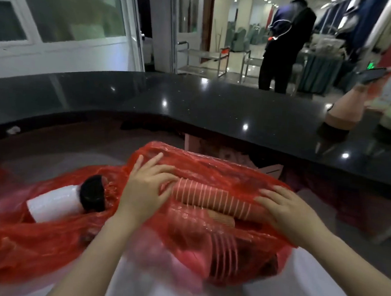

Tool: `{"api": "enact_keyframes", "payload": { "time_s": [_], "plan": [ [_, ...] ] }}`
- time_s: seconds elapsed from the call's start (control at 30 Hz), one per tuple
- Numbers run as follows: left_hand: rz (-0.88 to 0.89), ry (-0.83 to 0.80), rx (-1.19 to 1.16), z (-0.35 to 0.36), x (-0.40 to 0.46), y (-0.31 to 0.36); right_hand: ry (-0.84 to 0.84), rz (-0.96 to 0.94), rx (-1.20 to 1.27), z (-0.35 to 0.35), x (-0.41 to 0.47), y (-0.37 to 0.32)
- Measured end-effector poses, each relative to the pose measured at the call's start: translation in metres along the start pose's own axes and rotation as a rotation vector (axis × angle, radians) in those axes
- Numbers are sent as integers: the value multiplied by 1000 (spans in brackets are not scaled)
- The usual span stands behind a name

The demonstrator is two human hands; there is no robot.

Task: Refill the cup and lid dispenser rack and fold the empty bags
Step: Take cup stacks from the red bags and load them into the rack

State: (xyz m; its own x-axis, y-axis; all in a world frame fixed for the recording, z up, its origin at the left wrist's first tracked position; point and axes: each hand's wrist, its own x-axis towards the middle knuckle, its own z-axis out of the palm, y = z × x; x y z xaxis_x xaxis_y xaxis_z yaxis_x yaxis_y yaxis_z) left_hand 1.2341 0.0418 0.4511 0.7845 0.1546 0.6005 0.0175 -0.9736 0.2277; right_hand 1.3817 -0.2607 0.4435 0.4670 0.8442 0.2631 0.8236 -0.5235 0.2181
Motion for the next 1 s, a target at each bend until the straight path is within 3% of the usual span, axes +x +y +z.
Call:
{"api": "enact_keyframes", "payload": {
  "time_s": [0.13, 0.27, 0.4, 0.6, 0.87, 1.0],
  "plan": [
    [-23, -149, 109, 26, 21, -40, -249, 195, 123, 25, 17, 6],
    [-84, -537, 174, 63, 37, -70, -380, 400, 338, 52, 34, 16],
    [-89, -767, 34, 97, 39, -94, -551, 462, 367, 73, 42, 21],
    [-217, -854, -456, 119, 50, -122, -527, 491, 484, 91, 45, 30],
    [-633, -766, -899, 127, 37, -125, -544, 593, 525, 90, 26, 26],
    [-578, -713, -809, 121, 38, -119, -556, 598, 471, 83, 21, 21]
  ]
}}
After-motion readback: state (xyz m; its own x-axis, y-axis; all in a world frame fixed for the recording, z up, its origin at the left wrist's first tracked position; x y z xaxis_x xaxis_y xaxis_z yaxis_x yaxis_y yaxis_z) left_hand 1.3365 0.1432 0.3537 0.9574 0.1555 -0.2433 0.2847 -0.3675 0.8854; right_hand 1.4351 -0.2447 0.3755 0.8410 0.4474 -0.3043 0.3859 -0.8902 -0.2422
